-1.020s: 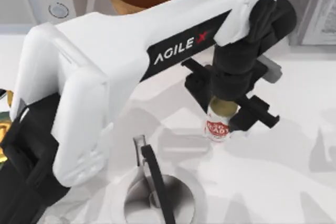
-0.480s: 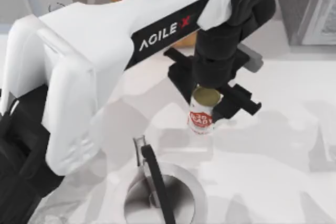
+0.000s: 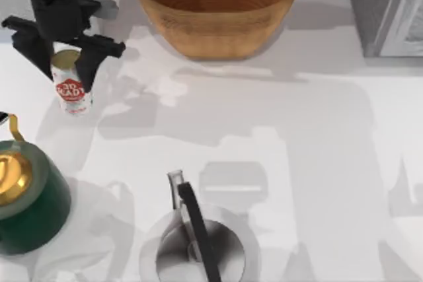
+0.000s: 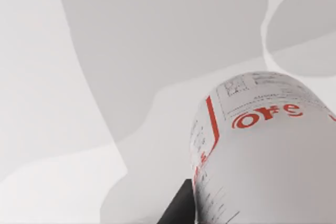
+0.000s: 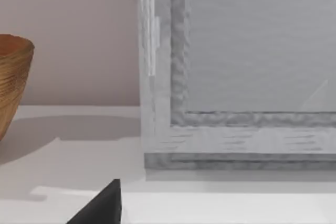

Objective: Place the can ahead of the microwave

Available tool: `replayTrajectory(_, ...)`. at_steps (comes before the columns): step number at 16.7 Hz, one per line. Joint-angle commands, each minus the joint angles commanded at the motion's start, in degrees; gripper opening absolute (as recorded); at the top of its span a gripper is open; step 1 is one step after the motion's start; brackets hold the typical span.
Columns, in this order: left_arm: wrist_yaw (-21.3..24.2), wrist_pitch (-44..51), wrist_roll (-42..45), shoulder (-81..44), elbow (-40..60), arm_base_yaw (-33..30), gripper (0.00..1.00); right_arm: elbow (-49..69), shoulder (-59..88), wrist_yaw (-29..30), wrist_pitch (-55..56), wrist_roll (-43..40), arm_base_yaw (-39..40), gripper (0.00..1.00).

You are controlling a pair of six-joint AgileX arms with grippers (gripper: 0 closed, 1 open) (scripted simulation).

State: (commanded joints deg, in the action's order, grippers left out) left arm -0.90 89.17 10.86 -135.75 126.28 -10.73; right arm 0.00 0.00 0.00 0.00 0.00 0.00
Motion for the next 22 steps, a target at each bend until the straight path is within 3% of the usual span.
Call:
replayTrajectory(4,0.4,-3.6,7.0,1.8,-2.4,19.8,0.00,0.0,0.0,0.0,0.0,0.0,0.0,1.00)
replayTrajectory(8,0.9,-8.8,11.7,2.6,-4.0,30.5,0.00,0.0,0.0,0.0,0.0,0.0,0.0,1.00)
replayTrajectory(22,1.0,-12.0,12.6,2.9,-6.3,32.4,0.00,0.0,0.0,0.0,0.0,0.0,0.0,1.00)
